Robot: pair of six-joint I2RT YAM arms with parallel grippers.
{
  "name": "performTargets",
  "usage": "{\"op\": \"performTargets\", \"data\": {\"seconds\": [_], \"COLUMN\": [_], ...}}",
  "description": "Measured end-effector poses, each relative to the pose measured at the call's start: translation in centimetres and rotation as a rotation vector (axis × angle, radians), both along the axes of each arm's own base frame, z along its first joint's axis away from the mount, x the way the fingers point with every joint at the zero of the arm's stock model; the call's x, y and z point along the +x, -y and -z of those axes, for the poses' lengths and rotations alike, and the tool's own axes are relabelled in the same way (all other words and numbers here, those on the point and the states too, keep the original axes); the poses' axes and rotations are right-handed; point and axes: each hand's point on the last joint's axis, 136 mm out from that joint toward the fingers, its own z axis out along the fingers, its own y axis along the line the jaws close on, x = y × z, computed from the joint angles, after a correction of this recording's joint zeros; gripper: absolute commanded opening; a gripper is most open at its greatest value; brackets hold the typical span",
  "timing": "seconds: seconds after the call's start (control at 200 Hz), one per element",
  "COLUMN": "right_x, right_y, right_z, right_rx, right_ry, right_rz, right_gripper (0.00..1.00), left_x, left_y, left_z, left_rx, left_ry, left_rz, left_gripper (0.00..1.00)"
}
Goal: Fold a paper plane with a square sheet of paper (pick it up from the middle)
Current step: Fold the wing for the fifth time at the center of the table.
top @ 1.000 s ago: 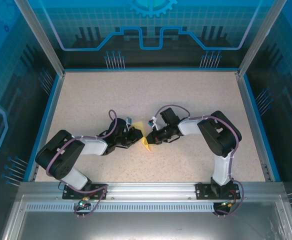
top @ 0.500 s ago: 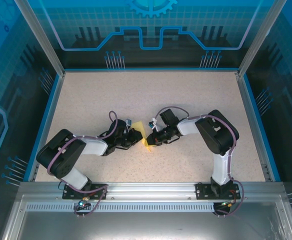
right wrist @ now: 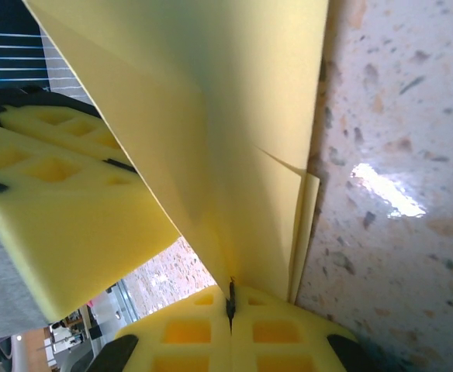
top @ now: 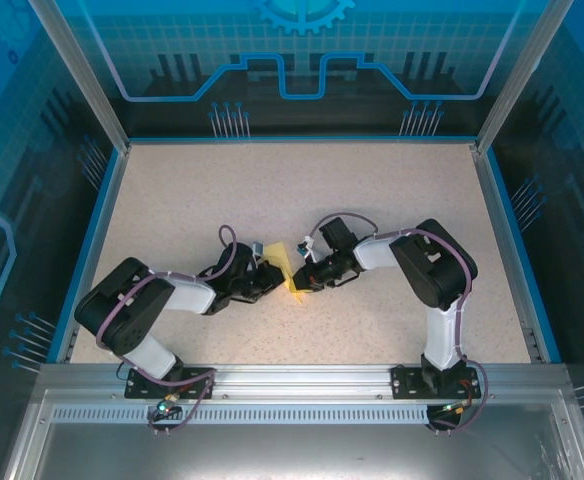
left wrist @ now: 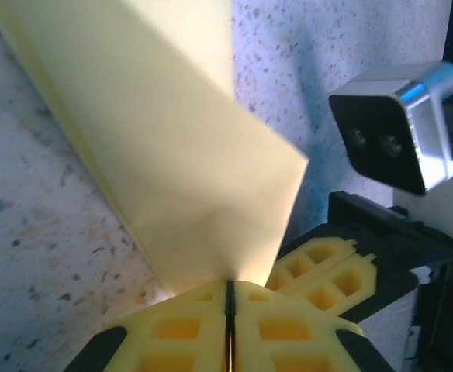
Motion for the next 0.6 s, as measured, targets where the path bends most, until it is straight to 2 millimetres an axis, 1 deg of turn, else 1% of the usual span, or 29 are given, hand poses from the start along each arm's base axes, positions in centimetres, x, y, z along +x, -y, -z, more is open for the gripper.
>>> {"op": "performTargets", "data": {"seconds": [0.25, 0.6], "right_x": [0.13, 0.12], "right_y": [0.08, 0.09], "right_z": [0.03, 0.05], "right_rx": [-0.001, -0.001], "right_ry": [-0.002, -0.002], "right_rz": [0.004, 0.003], "right_gripper": [0.01, 0.01], "left_x": [-0.15, 0.30], "left_y": [-0.08, 0.12], "left_z": [0.17, 0.22], "left_rx": [0.006, 0.019], "left_ry": [0.002, -0.007], "left_rz": [0.002, -0.002], "left_gripper": [0.10, 0.10]}}
